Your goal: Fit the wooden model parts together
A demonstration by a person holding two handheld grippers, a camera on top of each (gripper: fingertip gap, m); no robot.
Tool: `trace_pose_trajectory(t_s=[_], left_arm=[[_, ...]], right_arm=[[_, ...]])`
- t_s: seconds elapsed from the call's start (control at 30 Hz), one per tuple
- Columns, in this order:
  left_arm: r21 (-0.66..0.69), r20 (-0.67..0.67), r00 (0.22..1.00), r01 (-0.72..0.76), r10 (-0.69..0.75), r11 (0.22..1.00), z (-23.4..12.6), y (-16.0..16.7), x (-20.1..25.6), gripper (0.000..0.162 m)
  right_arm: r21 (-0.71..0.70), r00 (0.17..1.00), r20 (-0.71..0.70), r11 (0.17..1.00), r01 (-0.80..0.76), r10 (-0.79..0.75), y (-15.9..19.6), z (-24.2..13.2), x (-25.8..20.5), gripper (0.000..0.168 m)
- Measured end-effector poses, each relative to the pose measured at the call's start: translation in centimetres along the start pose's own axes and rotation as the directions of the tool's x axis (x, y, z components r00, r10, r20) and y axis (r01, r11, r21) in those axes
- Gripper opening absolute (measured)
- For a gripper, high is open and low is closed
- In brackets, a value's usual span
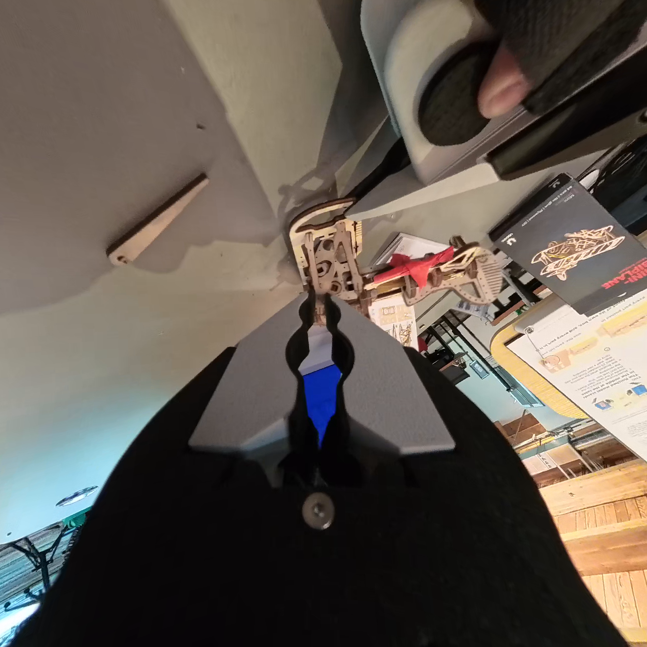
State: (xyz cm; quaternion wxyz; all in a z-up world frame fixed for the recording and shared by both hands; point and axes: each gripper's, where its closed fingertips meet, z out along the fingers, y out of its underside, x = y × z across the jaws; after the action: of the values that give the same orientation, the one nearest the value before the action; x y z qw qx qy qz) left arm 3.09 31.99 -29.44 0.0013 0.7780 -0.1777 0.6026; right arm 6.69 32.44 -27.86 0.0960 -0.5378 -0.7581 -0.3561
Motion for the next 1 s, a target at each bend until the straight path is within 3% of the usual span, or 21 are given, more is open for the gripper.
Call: trace_pose_trajectory(t_s=[0.4, 0.6, 0.73, 0.8, 0.87, 0.93, 1.0], left_arm=[[0.004, 0.022, 1.000, -0.012, 0.012, 1.000, 0.1, 0.0, -0.2, 0.001], [0.006, 0.016, 1.000, -0.008, 0.008, 1.000, 0.1, 0.0, -0.1, 0.000], [0.004, 0.022, 1.000, -0.013, 0.013, 1.000, 0.1, 0.1, -0.2, 0.000], [0.005, 0.021, 1.000, -0.013, 0.013, 1.000, 0.1, 0.1, -0.2, 0.000], [0.006, 0.022, 1.000, -0.013, 0.013, 1.000, 0.1, 0.1, -0.2, 0.000], [0.005, 0.026, 0.999, -0.018, 0.018, 1.000, 0.1, 0.1, -0.2, 0.000], [0.005, 0.030, 0.999, -0.021, 0.021, 1.000, 0.1, 0.2, -0.3, 0.000]], right_arm=[[0.048, 0.997, 0.003, 0.995, -0.083, 0.083, -1.3, -0.7, 0.3, 0.004], [0.180, 0.982, -0.011, 0.967, -0.181, 0.186, -2.8, -1.5, 0.7, 0.000], [0.216, 0.954, -0.108, 0.943, -0.252, 0.279, -2.5, -2.0, 1.4, 0.000], [0.299, 0.884, -0.008, 0.844, -0.445, 0.468, -2.4, -3.0, 0.8, 0.000], [0.348, 0.712, 0.123, 0.642, -0.683, 0.691, -0.9, -3.5, 0.0, 0.010], [0.332, 0.439, 0.278, 0.343, -0.879, 0.854, 1.0, -3.1, -1.4, 0.020], [0.258, 0.129, 0.412, 0.020, -0.966, 0.902, 2.6, -2.1, -3.2, 0.030]])
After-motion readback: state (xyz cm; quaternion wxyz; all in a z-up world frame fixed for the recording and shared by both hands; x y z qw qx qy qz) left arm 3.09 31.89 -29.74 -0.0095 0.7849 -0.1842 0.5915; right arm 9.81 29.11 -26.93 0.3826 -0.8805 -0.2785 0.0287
